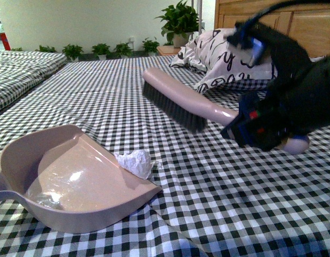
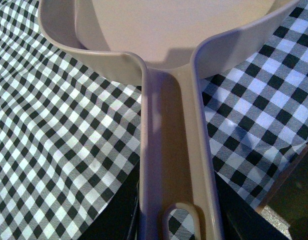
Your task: Clean up trash
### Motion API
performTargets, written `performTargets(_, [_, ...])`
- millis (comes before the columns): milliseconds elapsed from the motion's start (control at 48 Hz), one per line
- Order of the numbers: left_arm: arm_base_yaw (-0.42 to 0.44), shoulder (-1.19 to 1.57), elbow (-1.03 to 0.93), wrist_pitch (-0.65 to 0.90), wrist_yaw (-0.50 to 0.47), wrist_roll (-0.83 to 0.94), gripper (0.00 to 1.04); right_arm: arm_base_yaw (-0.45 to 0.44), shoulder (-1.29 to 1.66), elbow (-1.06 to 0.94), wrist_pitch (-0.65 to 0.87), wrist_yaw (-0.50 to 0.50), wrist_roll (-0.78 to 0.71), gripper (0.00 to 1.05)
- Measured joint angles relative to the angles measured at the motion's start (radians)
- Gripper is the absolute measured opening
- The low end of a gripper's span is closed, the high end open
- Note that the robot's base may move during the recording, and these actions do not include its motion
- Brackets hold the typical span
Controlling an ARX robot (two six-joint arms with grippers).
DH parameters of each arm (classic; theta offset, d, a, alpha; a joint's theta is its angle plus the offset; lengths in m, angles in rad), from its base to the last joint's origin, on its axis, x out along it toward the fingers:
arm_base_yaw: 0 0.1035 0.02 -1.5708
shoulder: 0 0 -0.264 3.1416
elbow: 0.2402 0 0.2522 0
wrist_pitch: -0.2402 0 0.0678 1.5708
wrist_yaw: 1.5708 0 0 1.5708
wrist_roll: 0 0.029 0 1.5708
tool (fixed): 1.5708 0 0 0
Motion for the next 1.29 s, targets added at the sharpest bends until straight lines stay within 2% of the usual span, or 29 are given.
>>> performTargets(146, [0.0,0.0,0.0,0.0,0.0,0.0,0.27,0.003,0.088,-0.04,0.049,0.058,-0.037,0.2])
performTargets(334, [0.0,0.0,0.0,0.0,0.0,0.002,0.27,0.031,0.167,-0.068,0.082,0.072,-0.044,0.2])
performTargets(521, [0.0,0.0,0.0,0.0,0.0,0.002,0.27,0.072,0.103,-0.103,0.01,0.003,-0.044,0.2])
performTargets(730, [0.0,0.0,0.0,0.0,0.0,0.002,0.27,0.06,-0.052,-0.116,-0.1,-0.092,-0.063,0.2])
performTargets(897, [0.0,0.0,0.0,0.0,0.0,0.003,0.27,0.032,-0.104,-0.116,-0.108,-0.105,-0.064,0.2])
performTargets(1001, [0.0,0.0,0.0,0.0,0.0,0.003,0.27,-0.002,-0.105,-0.119,-0.056,-0.085,-0.06,0.2])
performTargets(1209, [0.0,0.0,-0.001,0.003,0.001,0.002,0.27,-0.09,-0.08,-0.128,0.151,-0.041,0.02,0.2])
performTargets(1230, [0.003,0.0,-0.016,0.041,0.024,-0.026,0.27,-0.102,-0.076,-0.129,0.173,-0.036,0.036,0.2])
performTargets(1293, [0.011,0.001,-0.111,0.306,0.107,-0.155,0.26,-0.144,-0.066,-0.134,0.233,-0.035,0.075,0.2])
